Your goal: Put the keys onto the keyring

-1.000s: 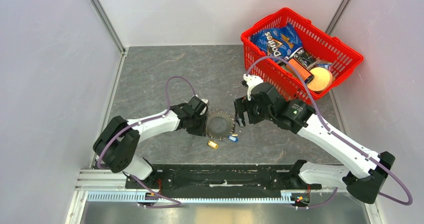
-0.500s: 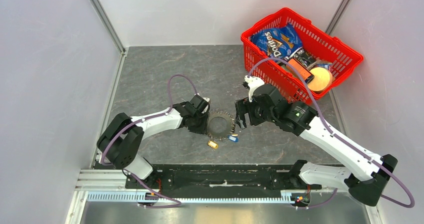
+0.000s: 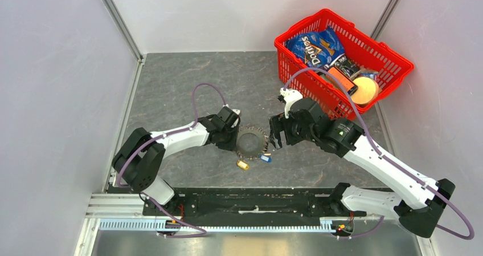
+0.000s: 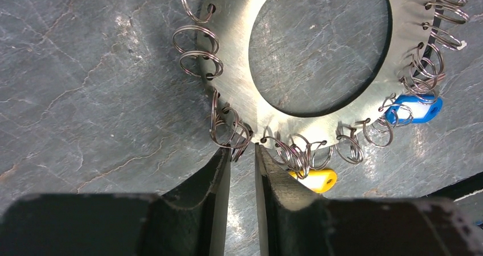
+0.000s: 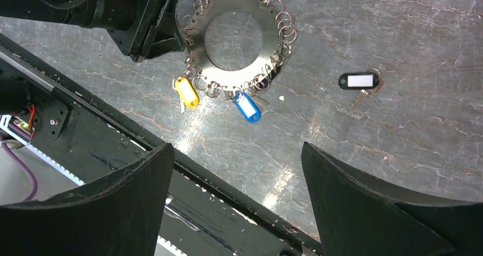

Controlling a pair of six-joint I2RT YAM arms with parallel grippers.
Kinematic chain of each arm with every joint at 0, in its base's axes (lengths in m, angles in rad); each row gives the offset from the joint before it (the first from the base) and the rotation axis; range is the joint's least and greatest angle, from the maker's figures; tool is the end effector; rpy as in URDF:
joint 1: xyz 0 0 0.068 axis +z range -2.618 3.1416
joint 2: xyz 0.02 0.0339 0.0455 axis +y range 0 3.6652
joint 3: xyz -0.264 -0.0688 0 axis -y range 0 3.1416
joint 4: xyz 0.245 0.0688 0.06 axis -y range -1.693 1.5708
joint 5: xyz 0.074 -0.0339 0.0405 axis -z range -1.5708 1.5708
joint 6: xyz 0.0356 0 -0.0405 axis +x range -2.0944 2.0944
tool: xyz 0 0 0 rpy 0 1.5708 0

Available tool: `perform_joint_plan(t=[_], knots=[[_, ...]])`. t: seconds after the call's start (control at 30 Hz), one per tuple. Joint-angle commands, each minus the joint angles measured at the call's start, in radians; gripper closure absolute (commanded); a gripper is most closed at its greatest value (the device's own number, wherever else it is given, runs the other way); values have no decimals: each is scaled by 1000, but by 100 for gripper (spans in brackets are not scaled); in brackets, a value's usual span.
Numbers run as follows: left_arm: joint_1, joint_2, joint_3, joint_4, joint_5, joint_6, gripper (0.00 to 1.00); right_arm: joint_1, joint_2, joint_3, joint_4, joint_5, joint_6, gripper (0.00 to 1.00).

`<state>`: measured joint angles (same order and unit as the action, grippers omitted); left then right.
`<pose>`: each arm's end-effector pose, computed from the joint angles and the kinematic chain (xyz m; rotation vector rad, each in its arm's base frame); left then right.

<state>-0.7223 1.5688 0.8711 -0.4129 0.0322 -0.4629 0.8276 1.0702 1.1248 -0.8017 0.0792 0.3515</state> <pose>0.2202 -0.1955 0.1679 0.3660 2.7259 -0.3966 0.1475 0.1564 0.3440 -0.5187 2.3117 0.4973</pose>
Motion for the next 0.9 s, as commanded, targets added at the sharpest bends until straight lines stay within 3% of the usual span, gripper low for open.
perform_joint_plan(t=[0.0, 0.27, 0.87], knots=[[-3, 14, 23, 33, -1, 30, 73, 4, -19, -7, 29, -7, -2, 10], [-8, 22, 20, 40, 25, 29, 98, 5, -23, -7, 29, -7, 2, 10], [-40, -399, 132, -219, 25, 162, 98, 8, -37, 38, 6, -32, 29, 10]])
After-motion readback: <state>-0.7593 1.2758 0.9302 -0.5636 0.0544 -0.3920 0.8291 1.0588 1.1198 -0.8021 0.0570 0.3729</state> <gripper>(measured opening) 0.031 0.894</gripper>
